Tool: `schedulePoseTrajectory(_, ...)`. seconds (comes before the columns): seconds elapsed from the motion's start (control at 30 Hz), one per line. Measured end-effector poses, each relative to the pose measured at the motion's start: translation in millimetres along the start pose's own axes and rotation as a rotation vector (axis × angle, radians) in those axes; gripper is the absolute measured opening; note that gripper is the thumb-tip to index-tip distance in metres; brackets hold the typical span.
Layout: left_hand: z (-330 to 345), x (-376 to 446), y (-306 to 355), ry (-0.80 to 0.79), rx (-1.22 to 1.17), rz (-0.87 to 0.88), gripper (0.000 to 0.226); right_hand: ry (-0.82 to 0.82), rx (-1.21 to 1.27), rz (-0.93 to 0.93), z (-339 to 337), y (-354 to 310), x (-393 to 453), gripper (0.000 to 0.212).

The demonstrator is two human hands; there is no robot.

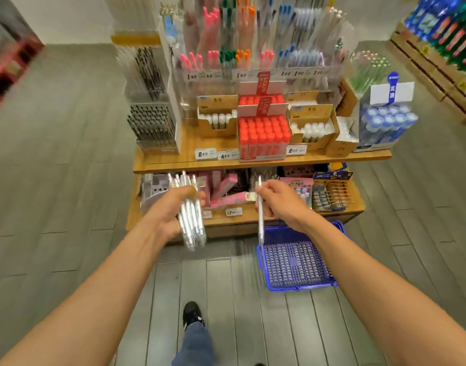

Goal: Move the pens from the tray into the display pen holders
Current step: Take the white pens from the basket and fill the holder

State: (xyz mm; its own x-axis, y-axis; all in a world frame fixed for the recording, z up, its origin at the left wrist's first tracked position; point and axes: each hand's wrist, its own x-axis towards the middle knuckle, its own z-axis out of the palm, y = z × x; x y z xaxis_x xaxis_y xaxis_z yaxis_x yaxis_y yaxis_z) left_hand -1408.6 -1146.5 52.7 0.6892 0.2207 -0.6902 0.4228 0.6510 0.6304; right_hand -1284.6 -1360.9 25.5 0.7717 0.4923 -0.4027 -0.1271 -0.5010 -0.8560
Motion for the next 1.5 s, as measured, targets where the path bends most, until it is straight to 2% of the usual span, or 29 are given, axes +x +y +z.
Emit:
schedulePoseTrajectory(0.17,-59.5,-8.6,70.4,0.015,0.027,0.030,0.049,-0.025,0.024,-0.033,49.6,-64.2,34.7,0.019)
schedulePoseTrajectory(0.37,-98.0,1.9,148.2,-0.049,0.025,0.068,0.051,-0.043,0.089,-0.039,93.7,-130.2,76.1,0.017)
schedulePoseTrajectory(0.47,-107.0,15.5,174.2,-0.083,0.000,0.101,0.041,-0.050,0.056,-0.065,106.1,-155.3,98.1,0.018)
schedulePoseTrajectory(0.6,-113.4,46.2,207.3,-0.059,-0.019,0.139,0.051,-0.082,0.091,-0.113,116.6,-185.9,138.6,0.016)
schedulePoseTrajectory(0.73,-109.9,80.9,246.9,-0.066,0.016,0.169,0.070,-0.115,0.112,-0.148,116.3,-218.5,191.9,0.017)
schedulePoseTrajectory(0.9,-104.9,124.2,300.4,-0.051,0.012,0.186,0.073,-0.146,0.126,-0.184,108.4,-260.2,255.0,0.018)
schedulePoseTrajectory(1.0,-103.0,143.4,329.3,-0.073,-0.023,0.186,0.066,-0.147,0.112,-0.196,103.7,-284.4,284.3,0.017)
schedulePoseTrajectory(1.1,-98.8,159.3,353.0,-0.072,-0.023,0.180,0.060,-0.129,0.128,-0.204,98.3,-306.9,307.0,0.017)
schedulePoseTrajectory(1.33,-90.2,182.9,391.4,-0.105,-0.016,0.185,0.069,0.008,0.187,-0.322,82.3,-354.9,346.8,0.017)
schedulePoseTrajectory(1.43,-92.9,190.7,408.0,-0.141,-0.018,0.191,0.057,0.162,0.169,-0.423,77.6,-376.3,356.5,0.018)
schedulePoseTrajectory(1.5,-96.4,195.8,416.5,-0.158,-0.015,0.179,0.041,0.232,0.077,-0.511,78.7,-391.1,360.3,0.019)
